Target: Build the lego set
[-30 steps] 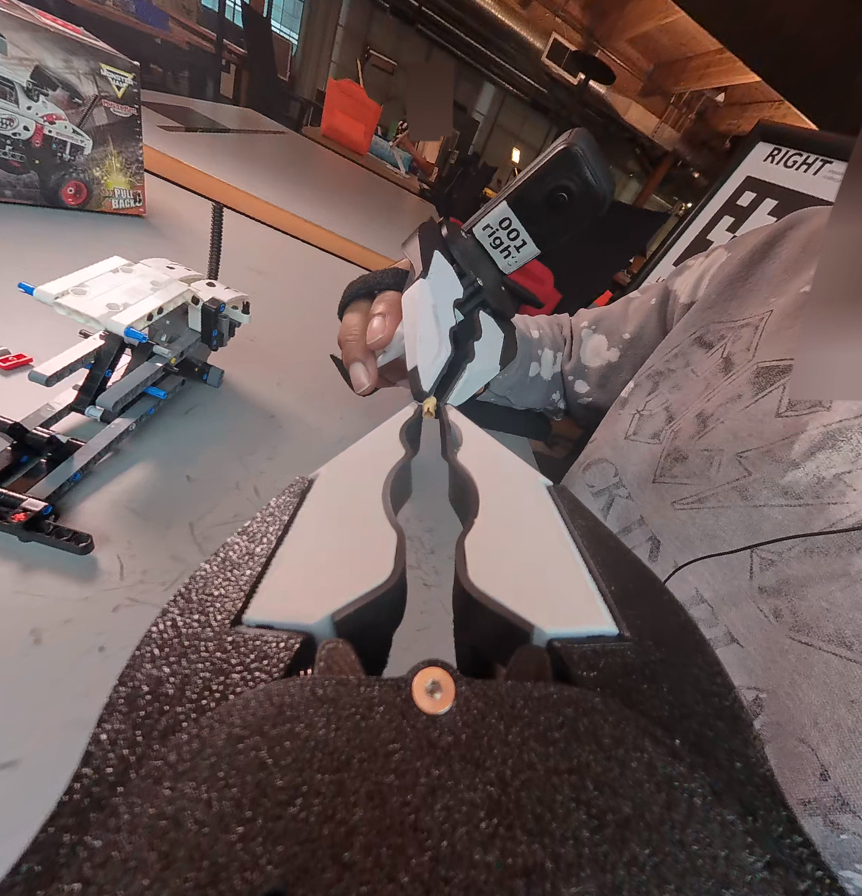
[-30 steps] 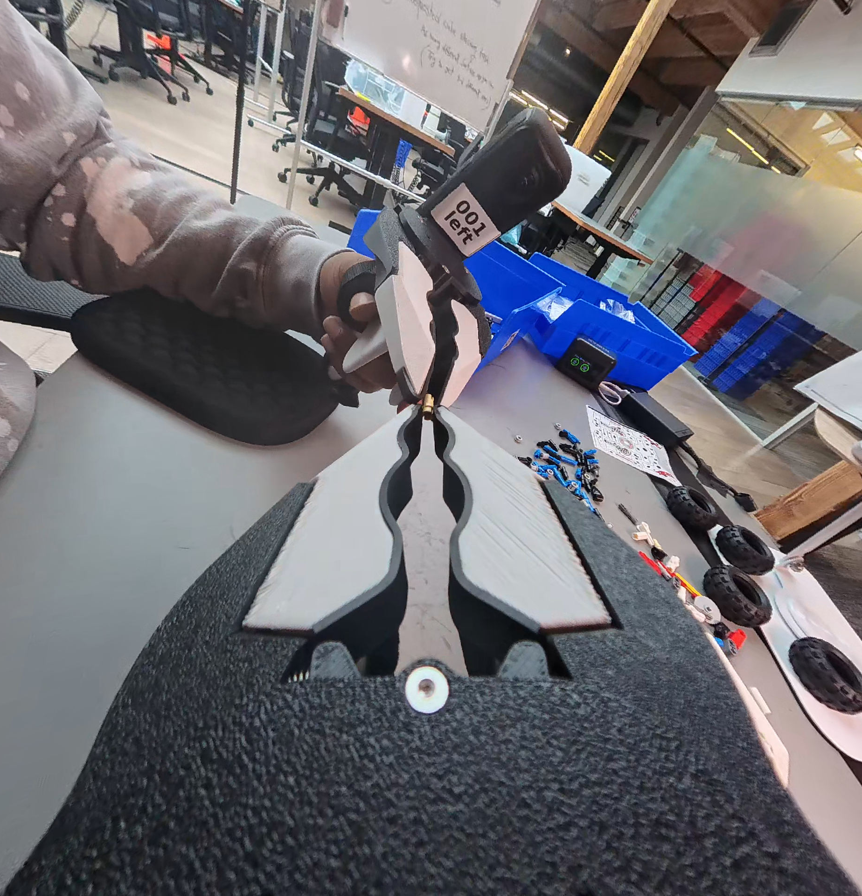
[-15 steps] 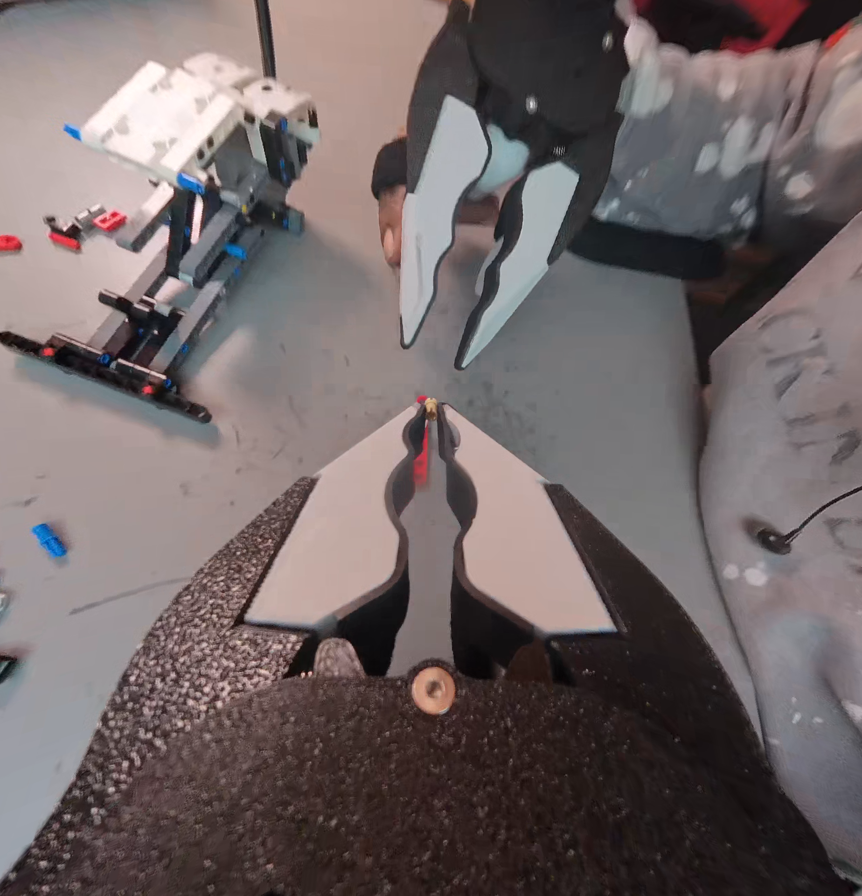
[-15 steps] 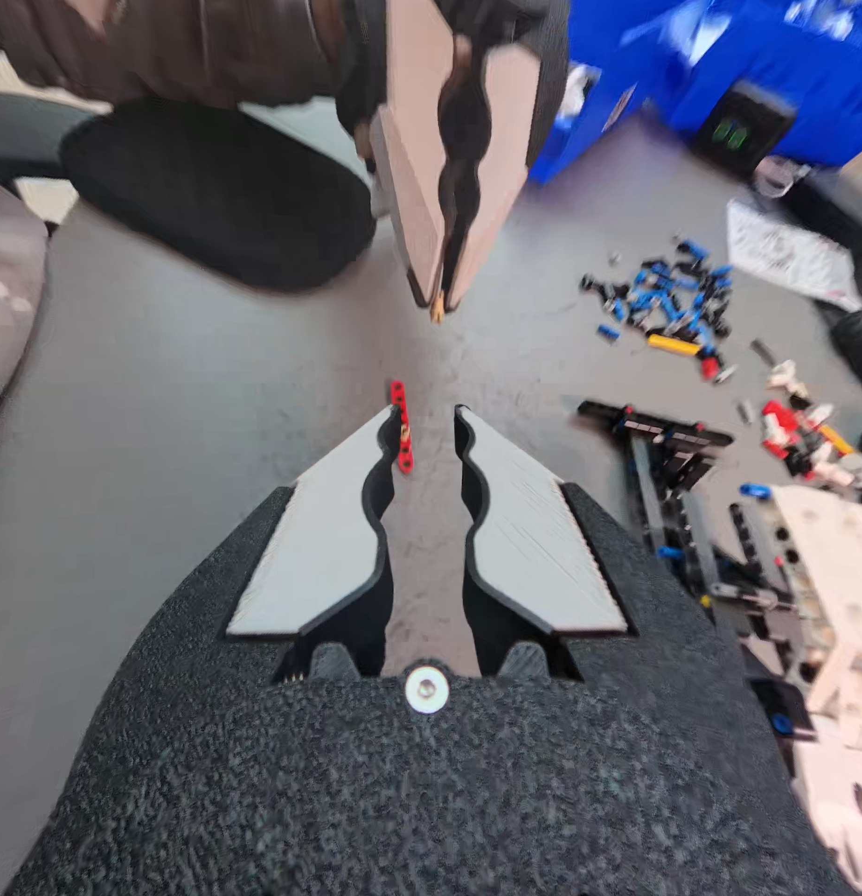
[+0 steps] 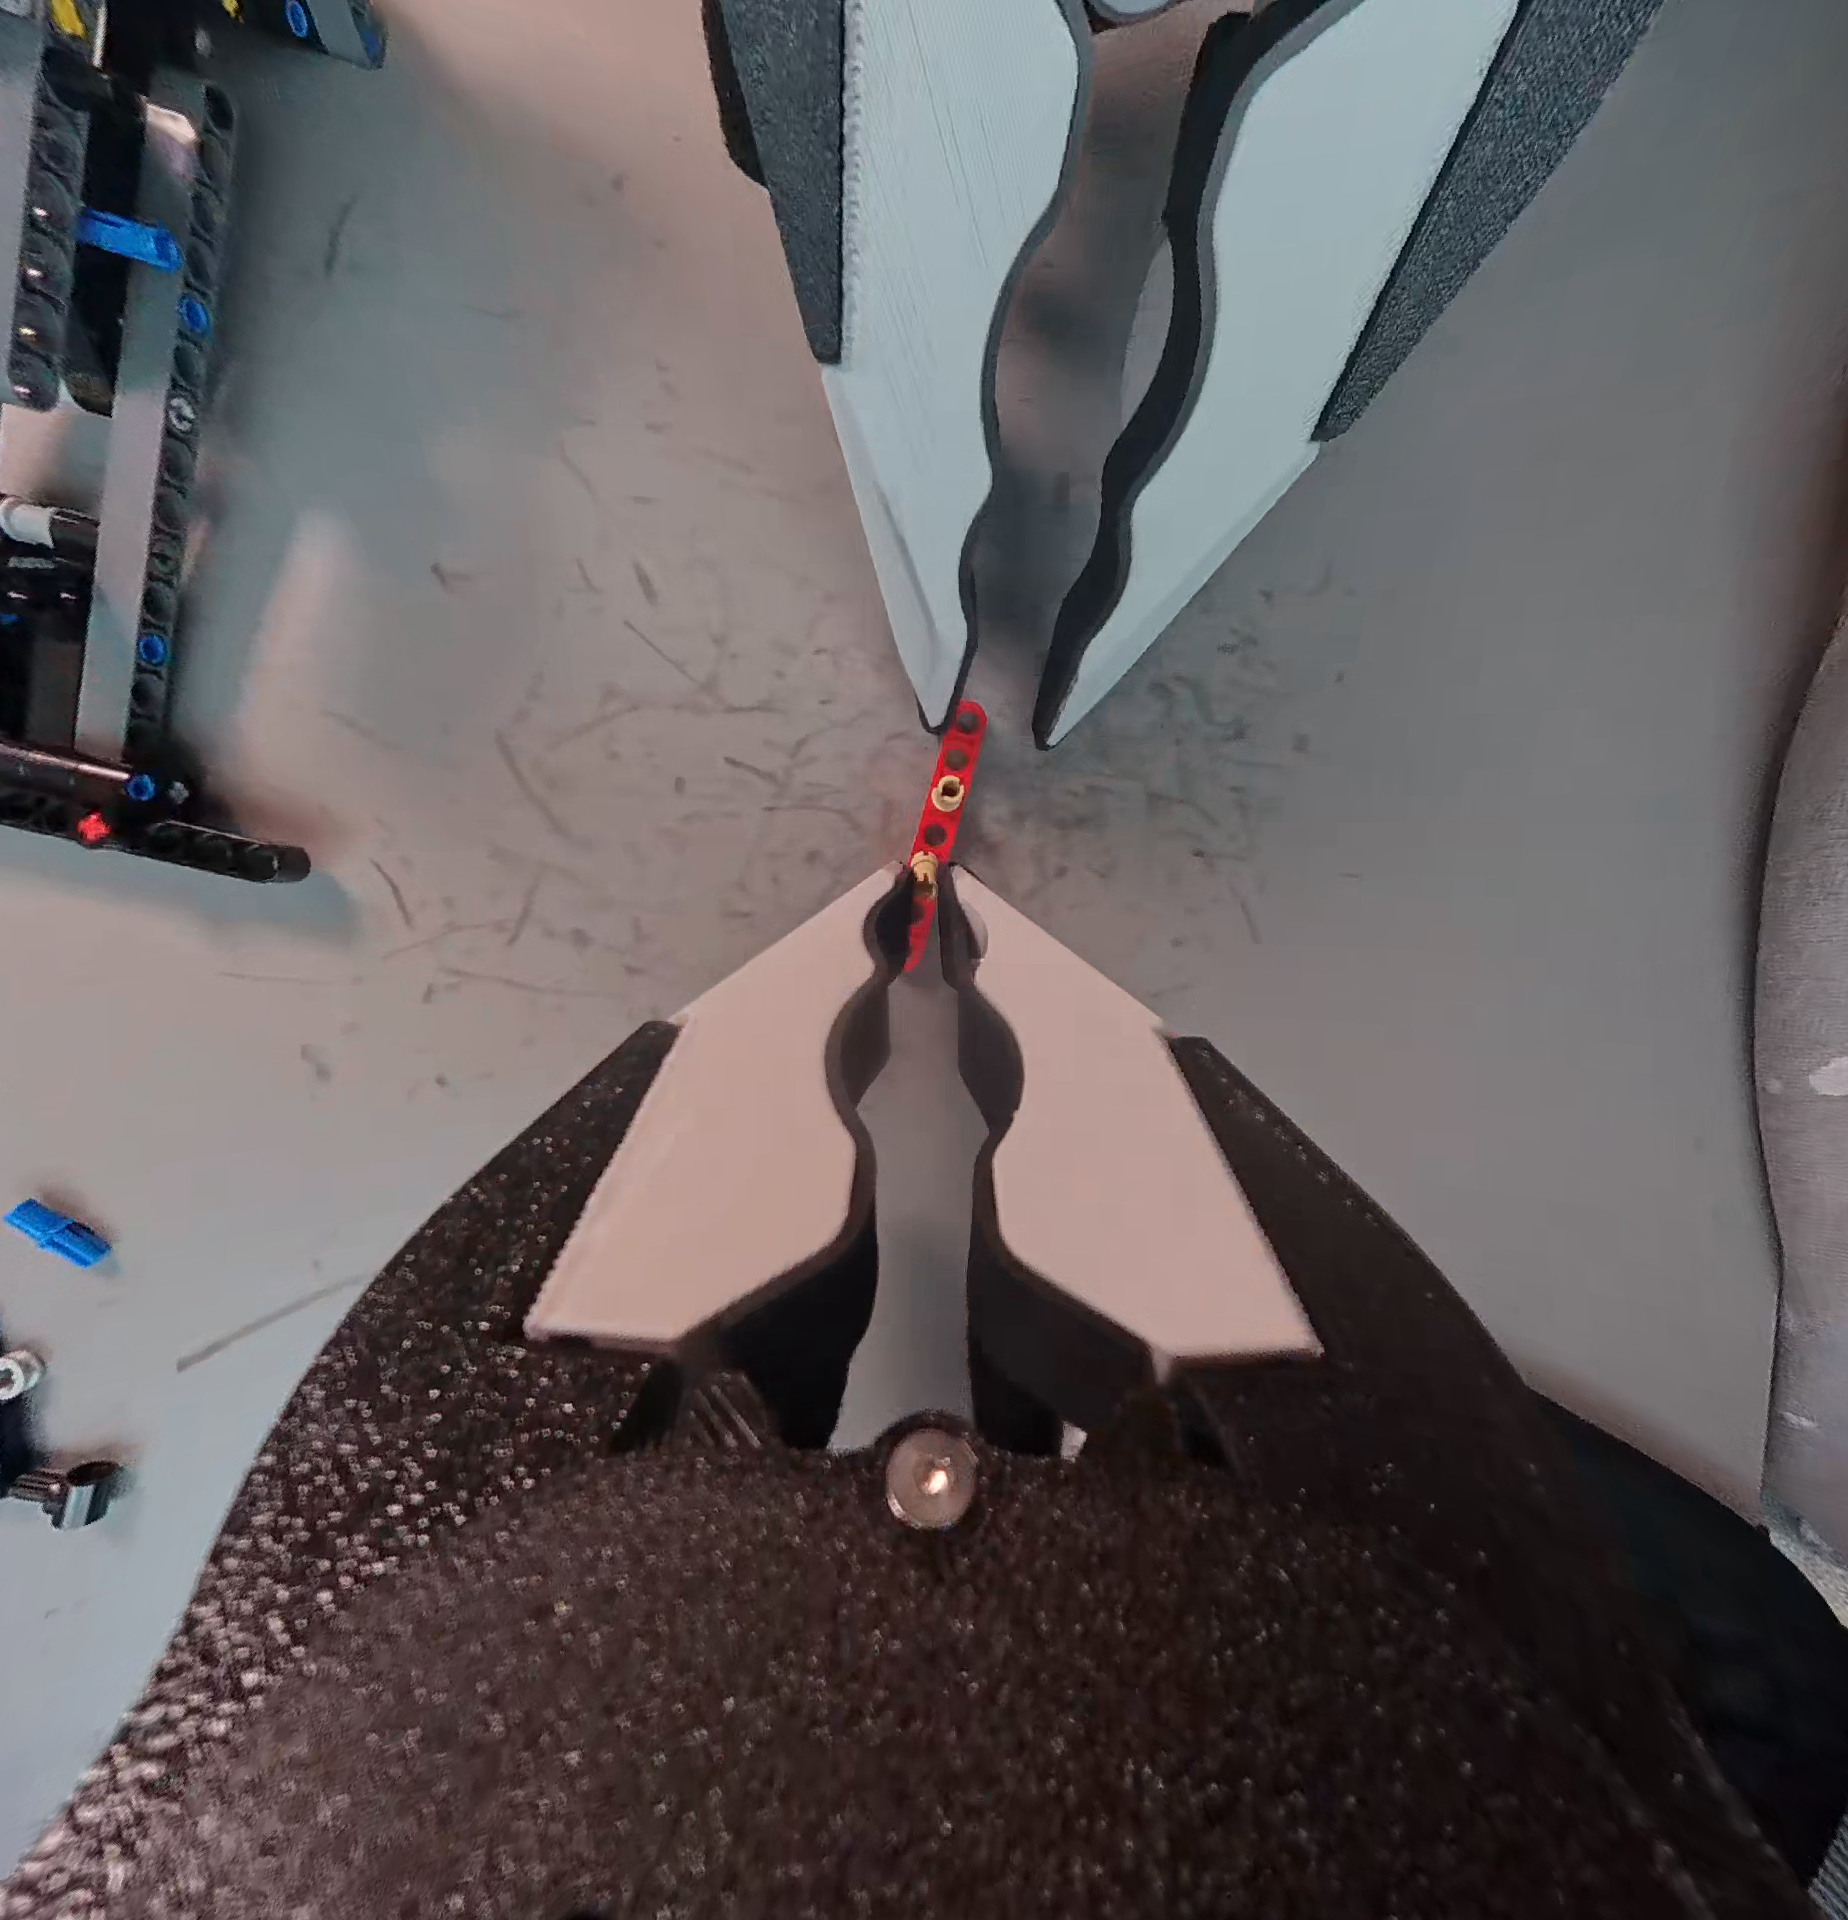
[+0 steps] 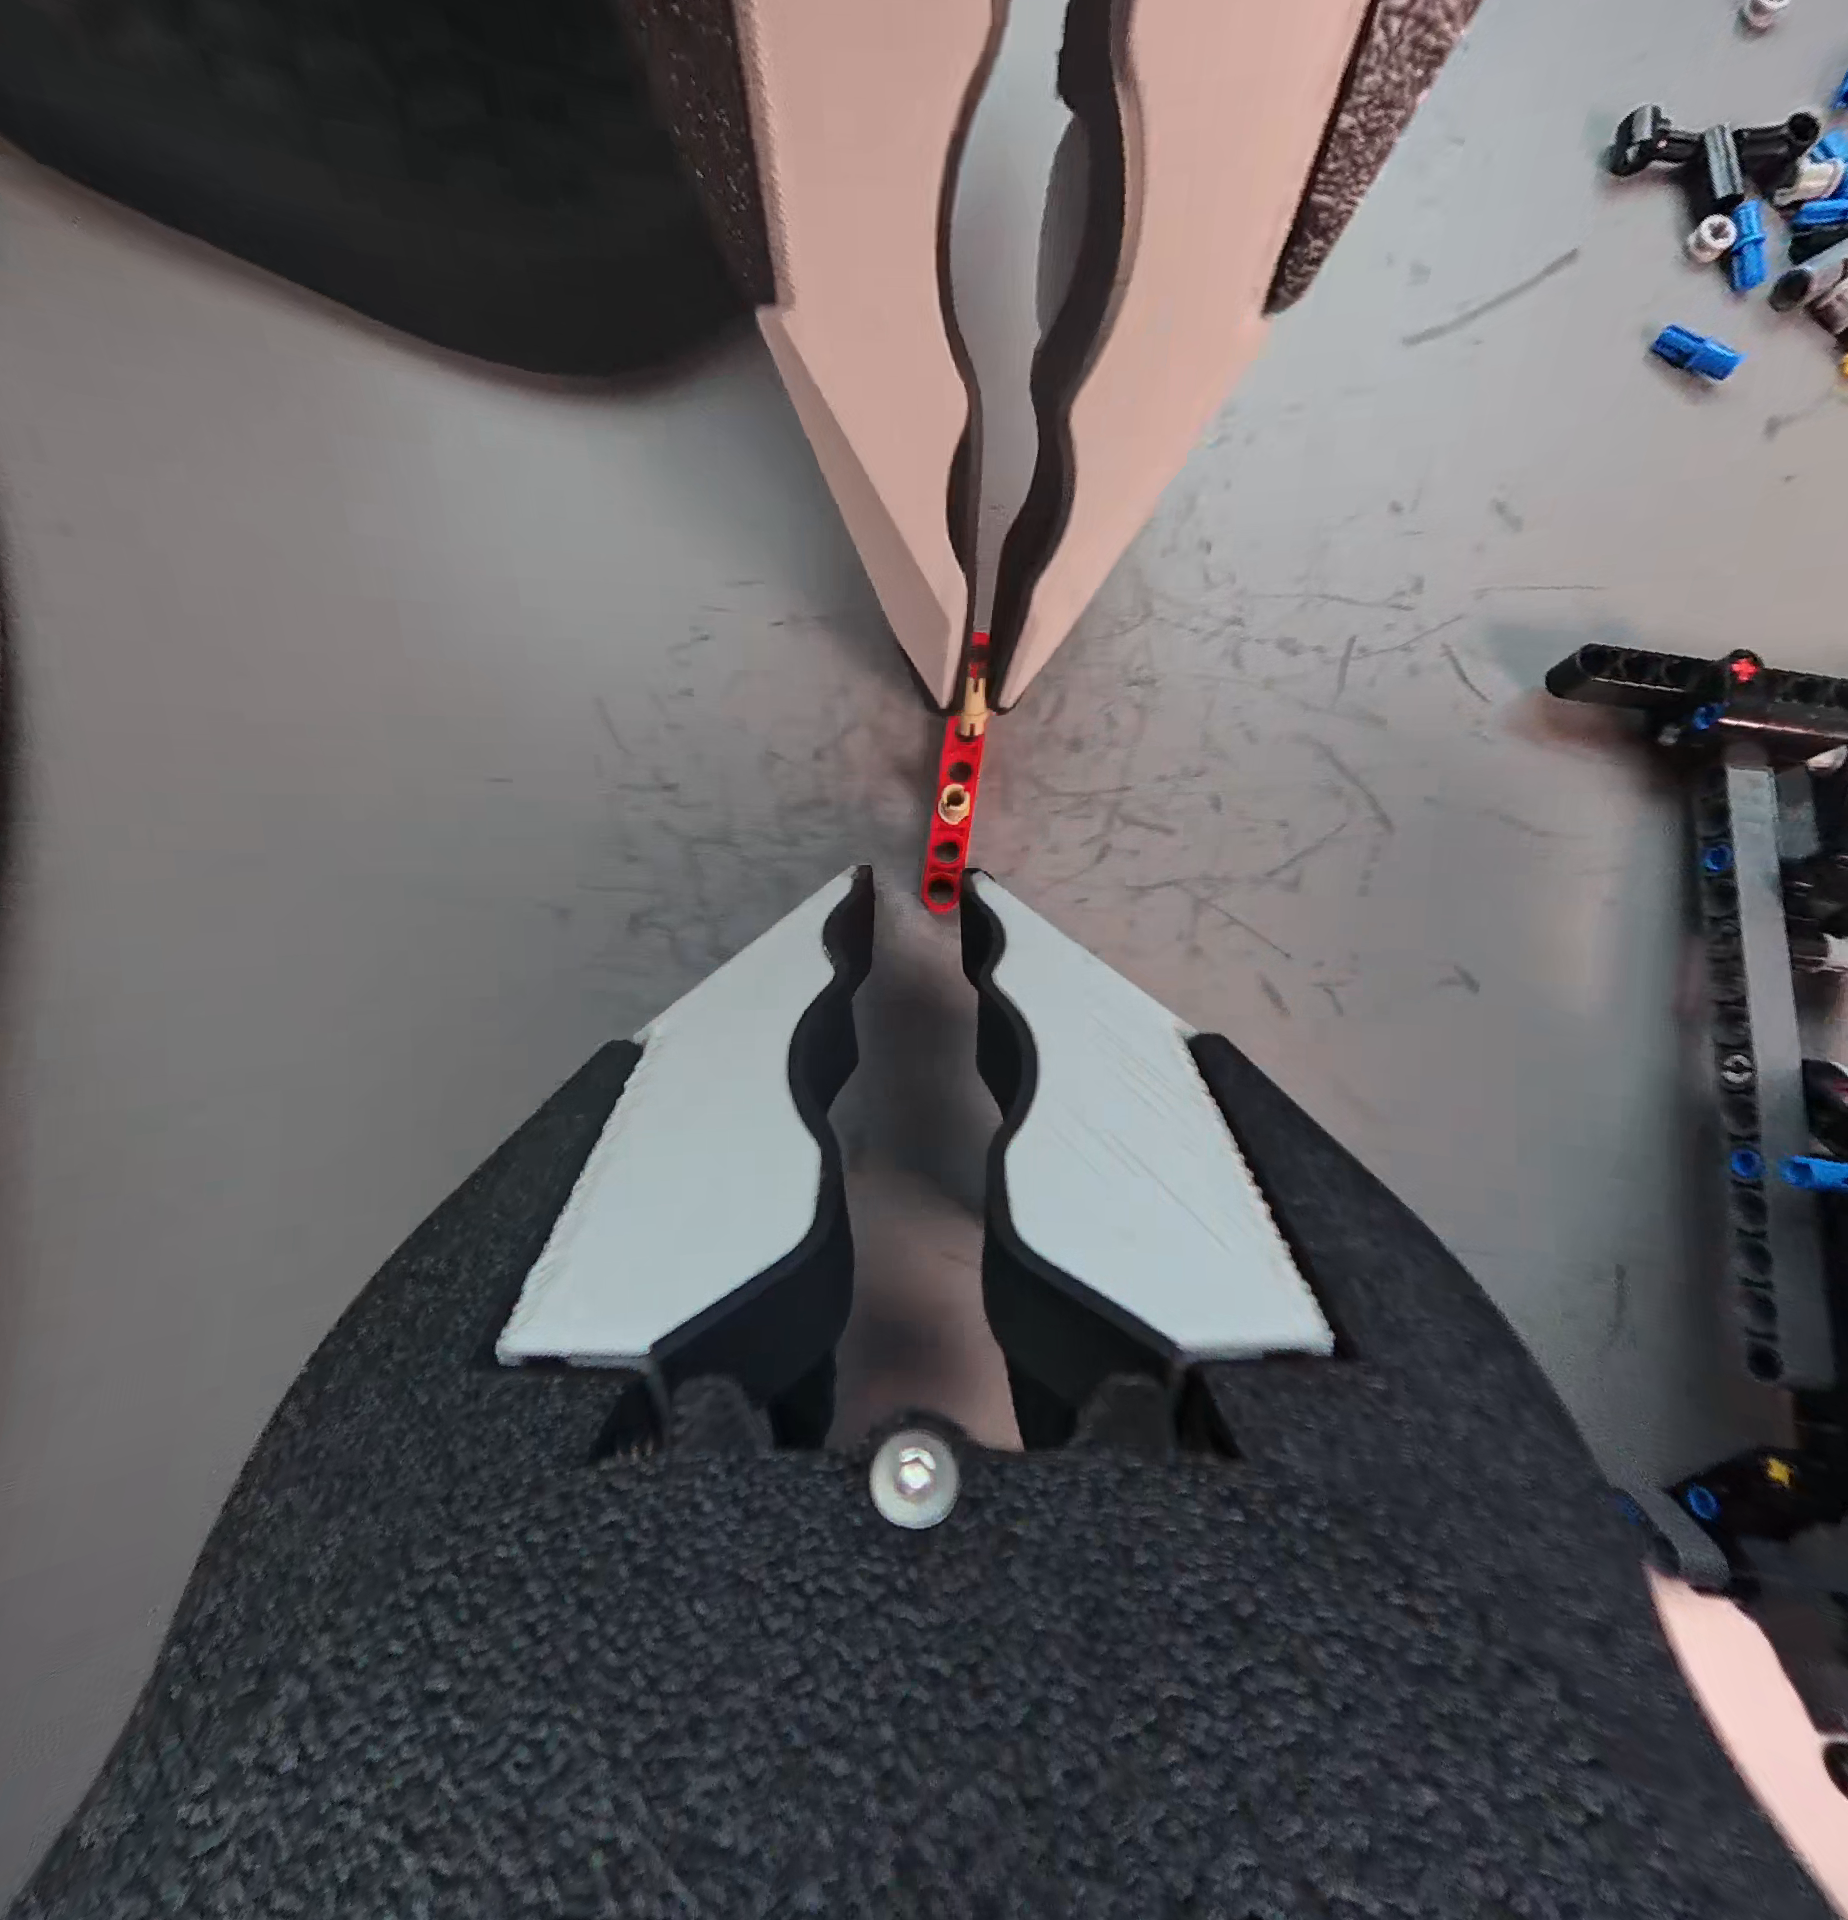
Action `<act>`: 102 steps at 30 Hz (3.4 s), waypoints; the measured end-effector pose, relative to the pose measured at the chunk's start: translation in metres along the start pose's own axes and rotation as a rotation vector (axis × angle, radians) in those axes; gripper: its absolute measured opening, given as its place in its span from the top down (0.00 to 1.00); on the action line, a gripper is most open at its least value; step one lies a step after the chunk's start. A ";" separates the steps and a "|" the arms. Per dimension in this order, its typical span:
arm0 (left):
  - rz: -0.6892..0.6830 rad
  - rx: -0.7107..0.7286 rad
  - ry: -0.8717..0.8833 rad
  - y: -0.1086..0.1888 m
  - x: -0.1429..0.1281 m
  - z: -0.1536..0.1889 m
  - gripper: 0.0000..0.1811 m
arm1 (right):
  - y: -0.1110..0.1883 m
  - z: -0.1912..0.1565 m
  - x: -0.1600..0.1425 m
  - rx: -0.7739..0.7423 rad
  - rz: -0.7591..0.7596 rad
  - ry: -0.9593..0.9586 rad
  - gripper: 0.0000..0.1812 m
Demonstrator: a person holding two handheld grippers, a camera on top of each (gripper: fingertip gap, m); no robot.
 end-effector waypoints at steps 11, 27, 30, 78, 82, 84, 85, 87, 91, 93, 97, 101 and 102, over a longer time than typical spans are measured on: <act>-0.213 -0.033 -0.129 -0.004 0.007 -0.001 0.98 | 0.016 0.009 -0.009 0.002 0.050 -0.005 0.91; -0.604 -0.115 -0.383 -0.015 0.031 -0.001 0.98 | 0.054 0.024 -0.037 -0.068 0.257 -0.118 0.92; -0.607 -0.136 -0.399 -0.016 0.030 -0.001 0.98 | 0.057 0.027 -0.034 -0.086 0.302 -0.138 0.93; -0.065 -0.143 0.053 0.008 0.047 -0.005 0.98 | 0.034 -0.013 -0.009 -0.238 0.448 0.268 0.94; -0.062 -0.154 0.047 0.002 0.046 -0.001 0.98 | 0.033 -0.012 -0.010 -0.255 0.431 0.268 0.94; -0.032 -0.169 0.057 0.002 0.049 -0.001 0.98 | 0.034 -0.013 -0.009 -0.249 0.450 0.273 0.95; -0.019 -0.173 0.065 0.003 0.050 -0.001 0.98 | 0.034 -0.014 -0.009 -0.249 0.453 0.279 0.95; 0.001 -0.175 0.076 0.004 0.050 -0.002 0.98 | 0.035 -0.015 -0.009 -0.256 0.460 0.288 0.96; 0.067 -0.204 0.139 0.009 0.049 -0.004 0.98 | 0.038 -0.014 -0.007 -0.253 0.489 0.274 0.97; 0.109 -0.225 0.179 0.010 0.048 -0.004 0.98 | 0.040 -0.014 -0.006 -0.243 0.505 0.264 0.98; 0.224 -0.286 0.282 0.015 0.047 -0.005 0.98 | 0.046 -0.015 -0.004 -0.223 0.548 0.244 0.98; 0.367 -0.362 0.394 0.019 0.046 -0.004 0.98 | 0.054 -0.015 -0.001 -0.179 0.602 0.204 0.99; 0.398 -0.376 0.414 0.020 0.046 -0.003 0.98 | 0.055 -0.015 0.000 -0.169 0.614 0.196 0.99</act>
Point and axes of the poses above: each gripper's, where its closed fingertips meet, y back along the fingers, x out of its top, z = x × y across the jaws, the point moved 6 cm from there along y, back along the fingers, and after that the axes turned 9 degrees about -y, right-handed, at the moved point
